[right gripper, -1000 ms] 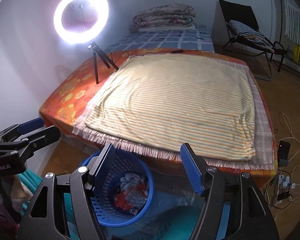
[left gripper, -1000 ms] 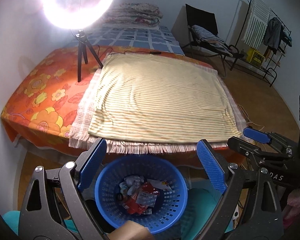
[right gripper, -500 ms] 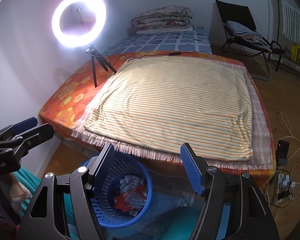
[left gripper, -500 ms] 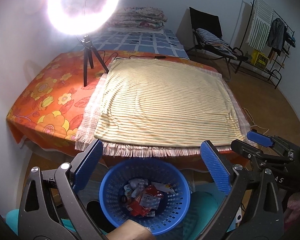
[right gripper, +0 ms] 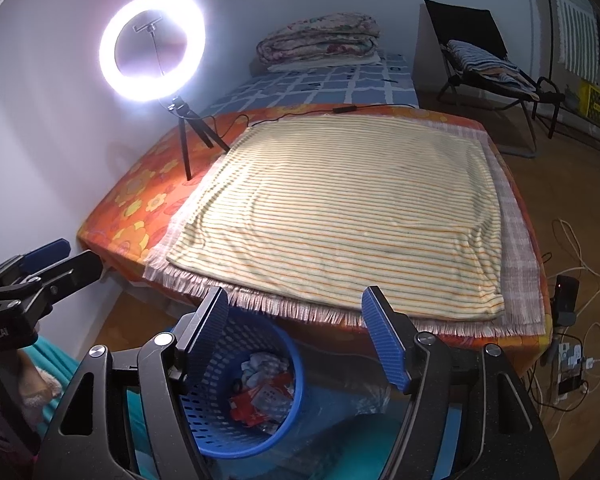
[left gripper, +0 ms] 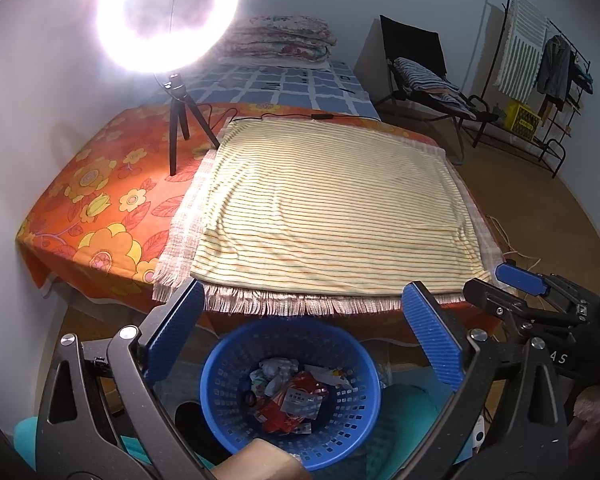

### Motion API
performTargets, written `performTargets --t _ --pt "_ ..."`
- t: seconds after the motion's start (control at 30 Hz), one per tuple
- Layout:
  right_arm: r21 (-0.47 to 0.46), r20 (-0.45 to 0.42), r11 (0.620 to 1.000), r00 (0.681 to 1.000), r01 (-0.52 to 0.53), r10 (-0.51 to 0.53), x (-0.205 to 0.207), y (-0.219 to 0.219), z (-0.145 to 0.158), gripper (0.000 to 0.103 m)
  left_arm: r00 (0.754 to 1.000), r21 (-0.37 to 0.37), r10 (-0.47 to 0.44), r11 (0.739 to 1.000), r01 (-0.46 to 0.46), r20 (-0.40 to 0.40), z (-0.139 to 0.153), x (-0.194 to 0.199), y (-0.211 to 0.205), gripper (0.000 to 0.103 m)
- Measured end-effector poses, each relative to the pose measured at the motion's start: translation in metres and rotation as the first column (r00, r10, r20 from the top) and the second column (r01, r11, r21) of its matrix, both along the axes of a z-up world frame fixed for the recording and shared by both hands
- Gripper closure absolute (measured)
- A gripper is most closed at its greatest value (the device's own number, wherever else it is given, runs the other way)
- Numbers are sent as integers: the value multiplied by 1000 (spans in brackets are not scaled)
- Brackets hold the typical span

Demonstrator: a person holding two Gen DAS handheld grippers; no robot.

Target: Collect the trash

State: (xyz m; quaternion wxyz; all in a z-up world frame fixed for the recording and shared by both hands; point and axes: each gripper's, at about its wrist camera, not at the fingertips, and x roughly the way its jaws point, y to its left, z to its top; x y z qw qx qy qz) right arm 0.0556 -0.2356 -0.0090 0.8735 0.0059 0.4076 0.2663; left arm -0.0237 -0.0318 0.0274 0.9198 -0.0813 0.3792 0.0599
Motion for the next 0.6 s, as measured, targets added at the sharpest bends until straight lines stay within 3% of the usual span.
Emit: performTargets --t 0.6 --pt "8 -5 1000 1000 10 -10 -2 0 -1 33 1000 1 -3 1000 3 0 2 0 -2 2"
